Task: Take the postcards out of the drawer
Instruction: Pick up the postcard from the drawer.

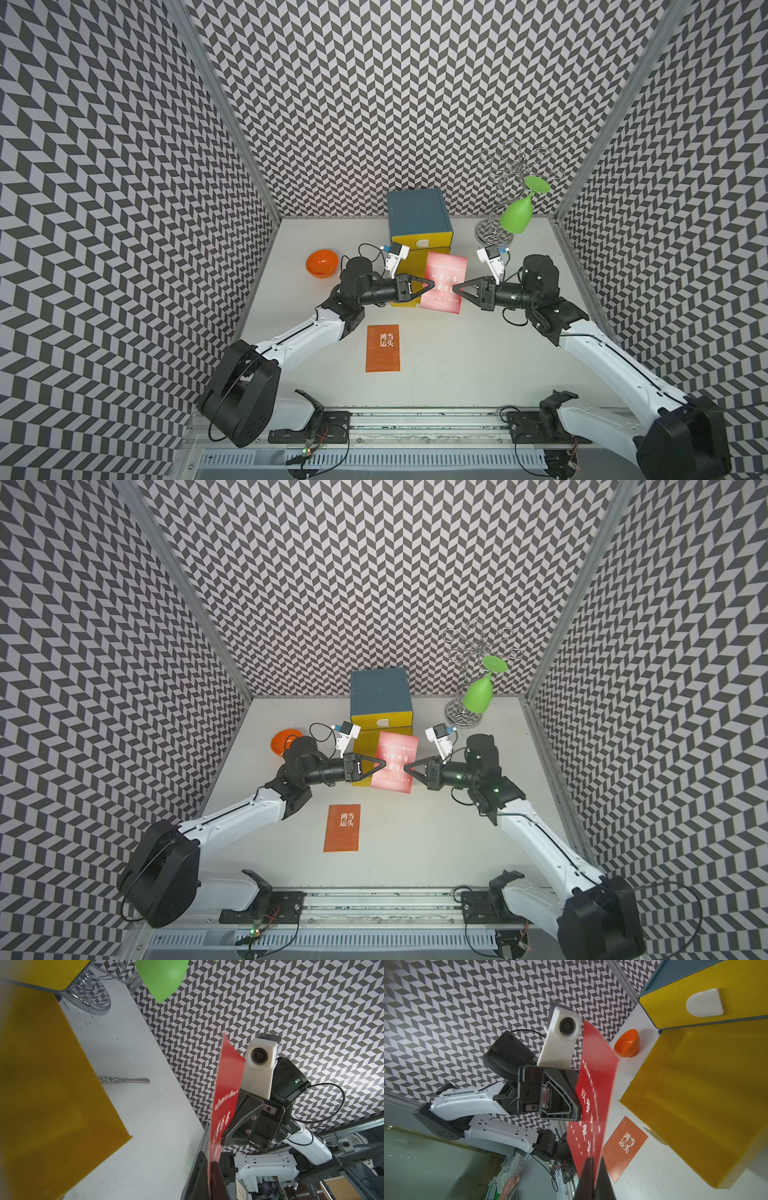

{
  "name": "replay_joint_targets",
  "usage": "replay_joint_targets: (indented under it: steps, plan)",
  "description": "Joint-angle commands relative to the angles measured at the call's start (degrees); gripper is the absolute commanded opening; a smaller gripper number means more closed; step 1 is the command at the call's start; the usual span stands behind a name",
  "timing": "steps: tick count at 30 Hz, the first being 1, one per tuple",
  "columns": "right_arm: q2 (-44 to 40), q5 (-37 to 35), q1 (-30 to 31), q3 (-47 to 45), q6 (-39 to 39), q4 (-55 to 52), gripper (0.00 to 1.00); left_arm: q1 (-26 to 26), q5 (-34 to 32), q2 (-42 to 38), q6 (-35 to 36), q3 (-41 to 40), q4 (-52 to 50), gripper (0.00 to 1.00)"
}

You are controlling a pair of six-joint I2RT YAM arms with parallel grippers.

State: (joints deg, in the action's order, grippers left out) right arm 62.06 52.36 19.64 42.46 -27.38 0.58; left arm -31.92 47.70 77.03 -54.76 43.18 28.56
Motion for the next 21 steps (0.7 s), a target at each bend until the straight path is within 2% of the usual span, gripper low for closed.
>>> replay_joint_targets:
  steps: [1, 3, 6, 9, 12, 17, 21]
  plan:
    - [-2.57, -0.05, -0.25, -1.62, -2.43, 3.94, 0.00, -0.40, -0.78, -2.83, 0.12, -1.19, 0.29, 0.41]
    - [-3.56, -0.06, -0.30, -1.99, -1.72, 1.28, 0.00, 0.13, -3.30, -5.38, 1.94, -2.09, -3.51, 0.60]
    - [-5.61, -0.78, -0.22, -2.91, -0.22, -4.25, 0.00, 1.49, -9.69, -10.64, 6.86, -2.84, -11.76, 0.79]
    - [-8.19, -1.79, 0.11, -5.33, 0.27, -8.80, 0.00, 2.92, -17.47, -16.31, 12.05, -2.74, -20.26, 0.84]
    - [-10.93, -2.66, 1.27, -8.97, -0.65, -11.51, 0.00, 4.64, -22.26, -20.77, 14.26, -3.74, -24.73, 0.86]
    - [-13.46, -7.52, 7.39, -15.50, -6.18, -10.82, 0.00, 7.16, -24.53, -25.37, 15.21, -6.74, -26.23, 0.87]
    - [-12.21, -11.41, 11.69, -20.96, -12.89, -4.65, 0.00, 8.40, -24.76, -26.97, 15.52, -8.49, -26.49, 0.88]
